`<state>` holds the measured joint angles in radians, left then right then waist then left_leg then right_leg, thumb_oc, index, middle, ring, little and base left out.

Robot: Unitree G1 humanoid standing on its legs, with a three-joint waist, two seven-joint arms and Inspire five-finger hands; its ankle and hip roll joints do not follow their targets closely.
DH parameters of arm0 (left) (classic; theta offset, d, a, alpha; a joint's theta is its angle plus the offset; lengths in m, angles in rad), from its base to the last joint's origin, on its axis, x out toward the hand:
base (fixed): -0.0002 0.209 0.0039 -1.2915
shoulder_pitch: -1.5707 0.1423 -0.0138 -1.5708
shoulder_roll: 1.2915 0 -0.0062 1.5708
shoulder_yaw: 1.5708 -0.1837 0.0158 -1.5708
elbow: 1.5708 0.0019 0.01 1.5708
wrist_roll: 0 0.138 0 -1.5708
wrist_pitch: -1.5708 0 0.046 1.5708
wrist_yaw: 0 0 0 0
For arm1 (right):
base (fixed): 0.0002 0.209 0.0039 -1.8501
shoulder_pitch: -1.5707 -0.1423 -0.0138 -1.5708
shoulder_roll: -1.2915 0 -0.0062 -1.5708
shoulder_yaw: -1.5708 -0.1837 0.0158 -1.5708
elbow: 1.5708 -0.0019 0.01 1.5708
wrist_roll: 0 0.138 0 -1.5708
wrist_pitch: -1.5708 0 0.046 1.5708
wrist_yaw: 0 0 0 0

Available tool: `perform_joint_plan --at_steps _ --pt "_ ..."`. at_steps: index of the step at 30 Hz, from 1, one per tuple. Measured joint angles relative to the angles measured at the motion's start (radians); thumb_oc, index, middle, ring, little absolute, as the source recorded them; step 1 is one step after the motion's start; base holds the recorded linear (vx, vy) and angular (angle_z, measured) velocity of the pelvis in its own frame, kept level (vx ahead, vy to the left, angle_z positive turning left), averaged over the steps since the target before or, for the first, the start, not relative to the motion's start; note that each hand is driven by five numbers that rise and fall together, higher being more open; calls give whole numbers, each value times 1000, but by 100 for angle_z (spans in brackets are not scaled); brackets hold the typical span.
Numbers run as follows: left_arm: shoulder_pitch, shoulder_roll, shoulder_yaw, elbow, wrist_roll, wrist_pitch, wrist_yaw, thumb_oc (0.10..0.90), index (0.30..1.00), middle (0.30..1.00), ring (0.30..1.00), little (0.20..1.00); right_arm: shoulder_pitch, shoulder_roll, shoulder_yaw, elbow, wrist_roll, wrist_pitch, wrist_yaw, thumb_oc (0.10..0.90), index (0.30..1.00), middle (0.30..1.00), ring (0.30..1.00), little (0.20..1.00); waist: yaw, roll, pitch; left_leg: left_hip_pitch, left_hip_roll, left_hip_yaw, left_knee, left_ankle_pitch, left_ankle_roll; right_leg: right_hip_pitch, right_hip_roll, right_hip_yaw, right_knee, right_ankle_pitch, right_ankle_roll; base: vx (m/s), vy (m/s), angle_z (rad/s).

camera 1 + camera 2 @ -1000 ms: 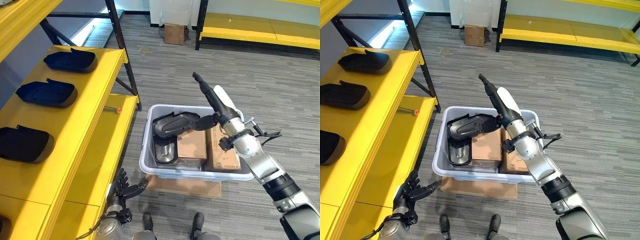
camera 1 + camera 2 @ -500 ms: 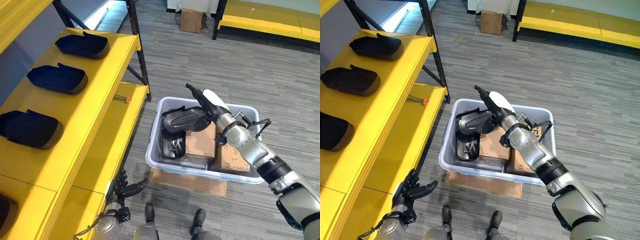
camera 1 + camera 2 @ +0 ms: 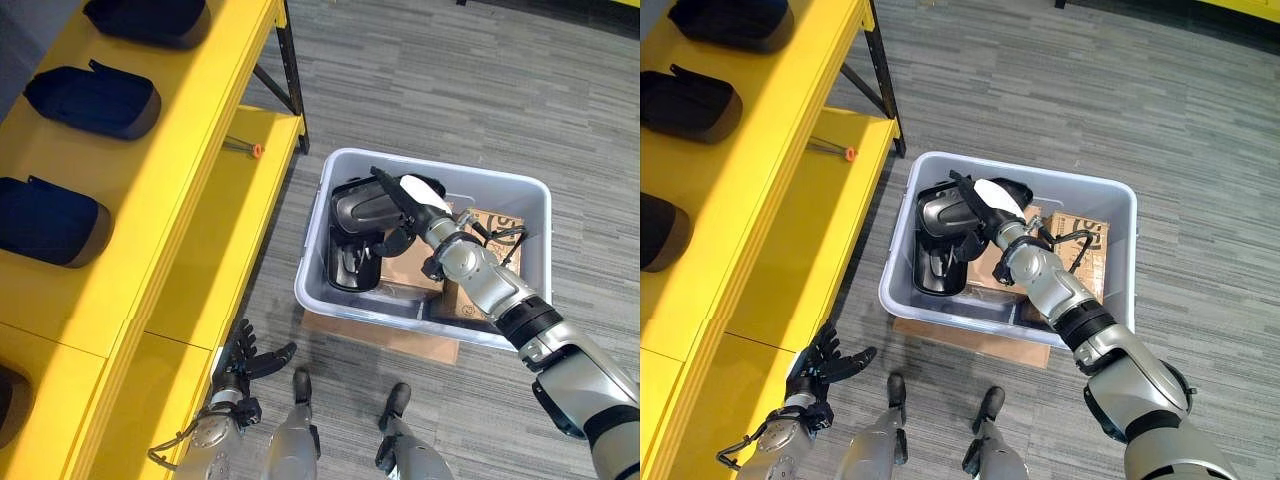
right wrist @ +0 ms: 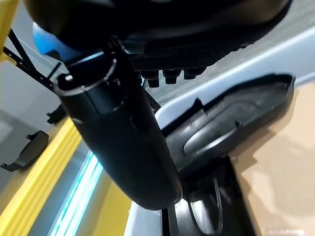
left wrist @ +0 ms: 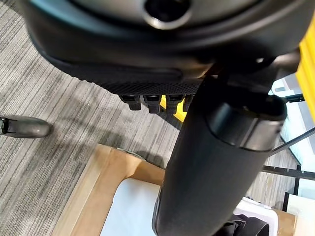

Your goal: Move parts from the plastic box to the shelf.

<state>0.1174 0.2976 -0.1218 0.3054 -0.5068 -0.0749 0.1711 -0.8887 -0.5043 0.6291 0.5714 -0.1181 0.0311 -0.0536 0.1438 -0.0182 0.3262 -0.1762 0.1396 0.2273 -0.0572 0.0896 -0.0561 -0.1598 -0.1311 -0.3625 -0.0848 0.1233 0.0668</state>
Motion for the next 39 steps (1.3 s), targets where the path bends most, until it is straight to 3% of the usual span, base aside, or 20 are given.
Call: perform_joint_plan --at_steps 17,39 --pt "-29 3 -3 2 0 -18 18 900 1000 1000 1000 1000 -101 76 68 114 -78 1 -4 900 1000 1000 1000 1000 10 -2 49 -35 3 -18 14 1 -1 -17 2 -7 0 0 -1 -2 -2 2" --pt "-41 5 -2 -2 -38 -39 20 900 1000 1000 1000 1000 -211 67 144 191 -157 -1 -5 900 1000 1000 1000 1000 53 0 83 -109 -1 -56 23 3 -3 -65 -2 -32 0 0 -1 1 1 4"
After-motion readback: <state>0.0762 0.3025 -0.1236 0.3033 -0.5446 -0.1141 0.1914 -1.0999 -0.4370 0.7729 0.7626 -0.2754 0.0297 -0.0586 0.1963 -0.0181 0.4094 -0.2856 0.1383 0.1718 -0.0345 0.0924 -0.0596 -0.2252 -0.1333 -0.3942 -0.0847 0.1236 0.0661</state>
